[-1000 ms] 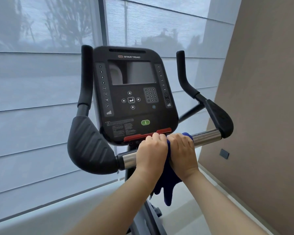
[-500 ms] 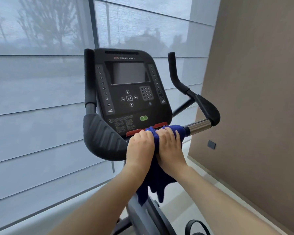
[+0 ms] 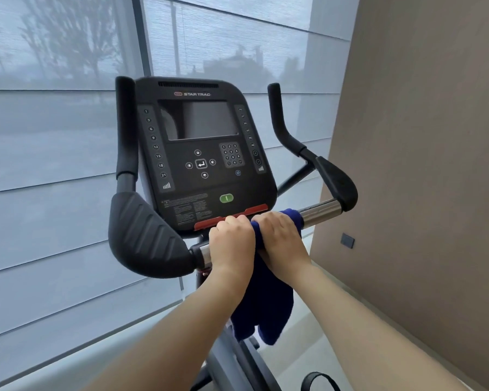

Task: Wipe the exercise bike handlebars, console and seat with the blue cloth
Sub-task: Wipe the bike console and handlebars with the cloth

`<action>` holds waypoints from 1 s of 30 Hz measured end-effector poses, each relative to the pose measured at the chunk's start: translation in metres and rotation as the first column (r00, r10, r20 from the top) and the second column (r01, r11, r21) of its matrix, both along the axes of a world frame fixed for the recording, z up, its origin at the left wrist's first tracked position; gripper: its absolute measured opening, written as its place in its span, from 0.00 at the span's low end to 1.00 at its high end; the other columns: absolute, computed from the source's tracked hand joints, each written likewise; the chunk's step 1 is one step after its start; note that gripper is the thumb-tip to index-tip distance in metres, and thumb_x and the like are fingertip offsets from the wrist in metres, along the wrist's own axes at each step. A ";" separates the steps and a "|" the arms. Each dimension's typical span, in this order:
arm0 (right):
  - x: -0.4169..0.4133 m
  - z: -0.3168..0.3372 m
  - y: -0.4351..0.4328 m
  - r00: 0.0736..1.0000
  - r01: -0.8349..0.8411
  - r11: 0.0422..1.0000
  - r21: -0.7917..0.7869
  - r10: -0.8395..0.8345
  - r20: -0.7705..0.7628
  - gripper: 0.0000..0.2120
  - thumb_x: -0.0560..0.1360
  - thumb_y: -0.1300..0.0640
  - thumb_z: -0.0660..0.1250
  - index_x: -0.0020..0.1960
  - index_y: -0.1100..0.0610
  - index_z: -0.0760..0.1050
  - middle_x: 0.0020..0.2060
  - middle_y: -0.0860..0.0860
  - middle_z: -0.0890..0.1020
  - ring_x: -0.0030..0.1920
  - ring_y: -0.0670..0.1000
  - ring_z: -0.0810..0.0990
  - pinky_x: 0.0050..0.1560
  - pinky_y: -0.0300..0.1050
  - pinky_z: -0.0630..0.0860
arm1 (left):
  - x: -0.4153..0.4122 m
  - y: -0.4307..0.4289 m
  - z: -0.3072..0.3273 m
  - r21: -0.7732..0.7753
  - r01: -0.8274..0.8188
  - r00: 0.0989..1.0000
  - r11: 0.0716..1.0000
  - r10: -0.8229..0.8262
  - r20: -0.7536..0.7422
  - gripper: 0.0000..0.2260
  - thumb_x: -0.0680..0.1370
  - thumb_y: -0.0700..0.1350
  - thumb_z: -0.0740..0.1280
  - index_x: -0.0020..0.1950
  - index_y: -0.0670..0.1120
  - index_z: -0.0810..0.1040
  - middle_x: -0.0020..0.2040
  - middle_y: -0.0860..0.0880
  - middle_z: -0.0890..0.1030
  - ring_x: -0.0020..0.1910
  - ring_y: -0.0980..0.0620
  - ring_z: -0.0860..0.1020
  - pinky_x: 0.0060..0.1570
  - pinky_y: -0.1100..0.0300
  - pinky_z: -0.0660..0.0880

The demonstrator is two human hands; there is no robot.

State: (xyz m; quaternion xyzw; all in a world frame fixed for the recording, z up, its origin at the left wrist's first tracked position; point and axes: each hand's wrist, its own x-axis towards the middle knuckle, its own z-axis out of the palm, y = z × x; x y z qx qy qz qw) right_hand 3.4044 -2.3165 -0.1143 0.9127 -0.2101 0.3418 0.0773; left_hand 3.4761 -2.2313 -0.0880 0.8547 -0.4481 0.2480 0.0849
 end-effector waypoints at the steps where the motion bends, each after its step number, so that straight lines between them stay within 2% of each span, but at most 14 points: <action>1: -0.001 -0.001 -0.006 1.000 0.006 1.000 -0.008 -0.006 -0.007 0.16 0.67 0.61 0.73 0.53 0.59 0.75 0.46 0.55 0.79 0.47 0.57 0.78 0.54 0.52 0.75 | -0.002 -0.006 0.000 -0.005 -0.002 1.000 1.000 0.002 -0.011 0.06 0.77 0.39 0.59 0.53 0.44 0.68 0.51 0.47 0.76 0.48 0.48 0.76 0.40 0.59 0.64; 5: -0.003 -0.007 -0.024 0.999 0.036 0.999 -0.033 -0.037 -0.020 0.18 0.65 0.58 0.75 0.51 0.56 0.73 0.44 0.52 0.79 0.44 0.53 0.78 0.51 0.49 0.76 | -0.010 -0.025 -0.002 -0.012 -0.018 0.999 1.000 0.018 -0.026 0.06 0.77 0.37 0.56 0.52 0.45 0.68 0.50 0.48 0.76 0.47 0.48 0.76 0.39 0.58 0.63; 8: -0.005 -0.008 -0.026 1.000 -0.004 0.999 -0.046 0.005 0.007 0.18 0.65 0.57 0.75 0.51 0.54 0.70 0.44 0.51 0.78 0.45 0.52 0.78 0.52 0.48 0.76 | -0.016 -0.027 -0.001 -0.009 -0.073 0.997 0.997 0.073 -0.003 0.06 0.78 0.37 0.54 0.52 0.46 0.67 0.48 0.49 0.75 0.46 0.49 0.75 0.39 0.58 0.63; 12: -0.016 -0.007 -0.029 0.997 -0.058 0.991 -0.118 0.051 -0.060 0.22 0.66 0.55 0.71 0.57 0.55 0.67 0.50 0.50 0.78 0.52 0.51 0.78 0.56 0.48 0.74 | -0.029 -0.018 -0.003 -0.021 -0.129 0.989 0.991 0.130 0.072 0.09 0.77 0.40 0.58 0.56 0.47 0.69 0.48 0.49 0.74 0.44 0.50 0.73 0.42 0.59 0.67; 13: -0.022 -0.006 -0.032 0.995 -0.072 0.985 -0.158 0.060 -0.081 0.23 0.67 0.55 0.68 0.59 0.55 0.65 0.52 0.49 0.79 0.54 0.51 0.78 0.56 0.47 0.74 | -0.033 -0.014 -0.005 -0.029 -0.135 0.983 0.990 0.138 0.121 0.12 0.74 0.42 0.64 0.57 0.45 0.72 0.47 0.48 0.75 0.43 0.49 0.74 0.43 0.58 0.70; 15: -0.035 -0.002 -0.042 0.988 -0.118 0.964 -0.239 0.089 -0.128 0.21 0.68 0.55 0.60 0.60 0.56 0.63 0.54 0.47 0.80 0.55 0.49 0.79 0.54 0.43 0.75 | -0.039 -0.008 -0.009 -0.039 -0.104 0.975 0.994 0.110 0.196 0.24 0.64 0.47 0.76 0.57 0.41 0.77 0.48 0.44 0.79 0.43 0.46 0.78 0.43 0.55 0.75; 17: -0.048 0.005 -0.058 0.981 -0.141 0.949 -0.281 0.096 -0.169 0.21 0.69 0.54 0.58 0.61 0.56 0.64 0.55 0.47 0.80 0.56 0.47 0.79 0.53 0.41 0.75 | -0.046 -0.012 -0.011 -0.015 -0.059 0.972 0.998 0.061 0.227 0.34 0.58 0.53 0.79 0.59 0.38 0.77 0.52 0.41 0.79 0.47 0.44 0.79 0.48 0.53 0.76; 19: -0.063 0.011 -0.080 0.966 -0.118 0.946 -0.302 0.039 -0.255 0.25 0.71 0.54 0.61 0.67 0.57 0.64 0.63 0.49 0.75 0.63 0.49 0.73 0.59 0.43 0.70 | -0.058 -0.028 -0.010 0.050 -0.047 0.980 0.998 0.037 0.193 0.38 0.65 0.57 0.74 0.68 0.38 0.68 0.62 0.40 0.73 0.57 0.44 0.75 0.58 0.52 0.71; 20: -0.069 0.011 -0.094 0.950 -0.118 0.955 -0.271 0.030 -0.309 0.28 0.74 0.55 0.60 0.72 0.59 0.58 0.69 0.52 0.68 0.69 0.52 0.66 0.64 0.45 0.65 | -0.063 -0.041 -0.012 0.090 -0.033 0.986 0.995 0.018 0.165 0.39 0.71 0.58 0.69 0.73 0.39 0.59 0.68 0.41 0.67 0.64 0.44 0.69 0.65 0.53 0.65; 22: -0.083 0.009 -0.122 0.922 -0.088 0.981 -0.174 0.014 -0.387 0.31 0.78 0.57 0.56 0.75 0.61 0.44 0.74 0.55 0.54 0.74 0.54 0.52 0.70 0.48 0.55 | -0.075 -0.068 -0.016 0.130 -0.020 0.996 0.991 0.009 0.086 0.39 0.76 0.57 0.62 0.75 0.40 0.45 0.74 0.43 0.55 0.72 0.45 0.57 0.71 0.54 0.52; 24: -0.096 0.008 -0.146 0.921 -0.043 0.986 -0.158 -0.022 -0.388 0.34 0.78 0.58 0.56 0.75 0.61 0.39 0.75 0.55 0.49 0.75 0.55 0.48 0.71 0.49 0.52 | -0.088 -0.096 -0.018 0.123 -0.030 0.997 0.992 0.022 0.070 0.40 0.76 0.55 0.63 0.75 0.41 0.41 0.75 0.43 0.52 0.73 0.45 0.53 0.73 0.54 0.47; 27: -0.104 0.010 -0.167 0.922 -0.075 0.987 -0.144 0.013 -0.387 0.33 0.78 0.57 0.56 0.75 0.60 0.39 0.75 0.54 0.51 0.75 0.55 0.48 0.73 0.49 0.48 | -0.096 -0.129 -0.015 0.091 -0.085 0.996 0.992 0.080 0.050 0.40 0.74 0.52 0.68 0.75 0.41 0.47 0.72 0.44 0.59 0.71 0.46 0.59 0.73 0.53 0.48; 30: -0.098 0.007 -0.170 0.940 -0.108 0.985 -0.133 0.058 -0.335 0.31 0.78 0.57 0.56 0.74 0.60 0.44 0.72 0.55 0.55 0.73 0.55 0.52 0.72 0.49 0.49 | -0.093 -0.149 -0.008 0.086 -0.169 0.984 0.982 0.163 0.066 0.27 0.74 0.46 0.68 0.67 0.42 0.59 0.61 0.46 0.70 0.60 0.48 0.70 0.68 0.55 0.58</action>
